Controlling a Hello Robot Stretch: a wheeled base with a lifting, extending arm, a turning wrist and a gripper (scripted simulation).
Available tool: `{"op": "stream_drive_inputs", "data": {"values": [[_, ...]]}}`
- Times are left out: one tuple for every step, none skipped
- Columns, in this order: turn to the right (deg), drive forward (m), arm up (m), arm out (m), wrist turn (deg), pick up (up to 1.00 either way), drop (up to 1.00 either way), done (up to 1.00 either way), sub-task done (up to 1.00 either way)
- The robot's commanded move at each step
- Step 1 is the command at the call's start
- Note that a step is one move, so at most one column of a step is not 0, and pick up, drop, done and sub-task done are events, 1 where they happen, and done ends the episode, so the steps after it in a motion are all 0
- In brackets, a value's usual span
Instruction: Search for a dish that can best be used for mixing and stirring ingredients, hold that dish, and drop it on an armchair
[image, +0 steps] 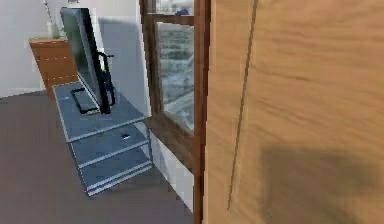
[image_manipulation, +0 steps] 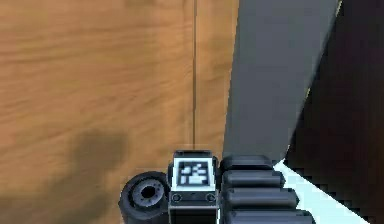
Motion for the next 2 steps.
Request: {"op": "stream_drive_inputs", "data": {"values": [[-30.0,0.00,0.00,0.00,0.0,0.00,0.00,0.00,0.00],[-3.0,0.00,0.00,0.00,0.0,0.00,0.00,0.00,0.00]]}}
